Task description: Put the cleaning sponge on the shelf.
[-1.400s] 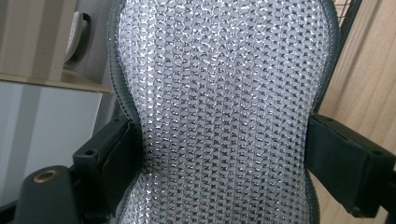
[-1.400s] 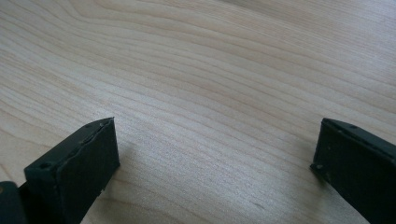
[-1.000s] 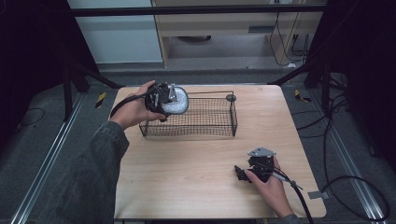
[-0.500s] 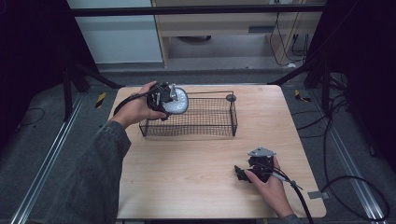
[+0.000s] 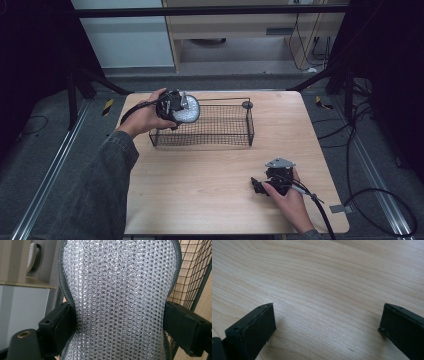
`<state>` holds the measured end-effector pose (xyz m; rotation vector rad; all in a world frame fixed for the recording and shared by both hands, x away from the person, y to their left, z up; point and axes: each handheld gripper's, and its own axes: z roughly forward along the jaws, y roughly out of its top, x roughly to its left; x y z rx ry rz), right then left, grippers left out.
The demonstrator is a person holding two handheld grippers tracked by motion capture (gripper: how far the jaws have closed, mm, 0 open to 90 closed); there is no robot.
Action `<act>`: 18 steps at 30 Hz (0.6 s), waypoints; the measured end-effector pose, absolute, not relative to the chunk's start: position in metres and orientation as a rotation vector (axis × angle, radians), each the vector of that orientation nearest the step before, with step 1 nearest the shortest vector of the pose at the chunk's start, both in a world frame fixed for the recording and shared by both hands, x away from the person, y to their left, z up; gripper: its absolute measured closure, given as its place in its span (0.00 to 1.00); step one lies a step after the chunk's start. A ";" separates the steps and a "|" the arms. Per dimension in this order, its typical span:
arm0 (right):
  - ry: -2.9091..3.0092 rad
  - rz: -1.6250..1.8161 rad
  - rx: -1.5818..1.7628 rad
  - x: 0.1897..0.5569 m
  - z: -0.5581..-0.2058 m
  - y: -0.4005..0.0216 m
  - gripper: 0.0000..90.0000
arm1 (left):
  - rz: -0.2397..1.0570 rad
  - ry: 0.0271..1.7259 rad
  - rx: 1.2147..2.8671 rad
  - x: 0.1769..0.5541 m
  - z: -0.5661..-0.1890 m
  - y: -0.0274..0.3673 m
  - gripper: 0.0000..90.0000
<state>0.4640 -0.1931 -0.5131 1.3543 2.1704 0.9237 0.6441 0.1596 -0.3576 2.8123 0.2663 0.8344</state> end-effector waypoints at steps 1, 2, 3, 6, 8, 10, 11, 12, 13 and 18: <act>2.170 0.924 1.354 0.464 -0.513 -0.193 0.00 | 0.830 0.268 2.812 0.644 -0.358 0.159 0.14; 2.170 0.924 1.354 0.464 -0.513 -0.193 0.00 | 0.824 0.268 2.813 0.645 -0.360 0.159 0.14; 2.170 0.923 1.354 0.464 -0.513 -0.193 0.00 | 0.828 0.263 2.816 0.645 -0.361 0.158 0.14; 2.170 0.925 1.358 0.464 -0.513 -0.193 0.00 | 0.824 0.256 2.829 0.646 -0.364 0.156 0.14; 2.170 0.924 1.354 0.464 -0.513 -0.193 0.00 | 0.830 0.249 2.837 0.648 -0.366 0.156 0.14; 2.171 0.924 1.354 0.464 -0.513 -0.193 0.00 | 0.817 0.255 2.840 0.650 -0.367 0.156 0.14; 2.171 0.924 1.354 0.464 -0.513 -0.193 0.00 | 0.813 0.256 2.841 0.651 -0.367 0.156 0.13; 2.171 0.924 1.354 0.464 -0.513 -0.193 0.00 | 0.809 0.259 2.842 0.651 -0.368 0.156 0.13; 2.171 0.925 1.356 0.464 -0.513 -0.193 0.00 | 0.807 0.265 2.842 0.652 -0.368 0.156 0.12; 2.171 0.925 1.355 0.464 -0.513 -0.193 0.00 | 0.794 0.291 2.827 0.654 -0.369 0.156 0.09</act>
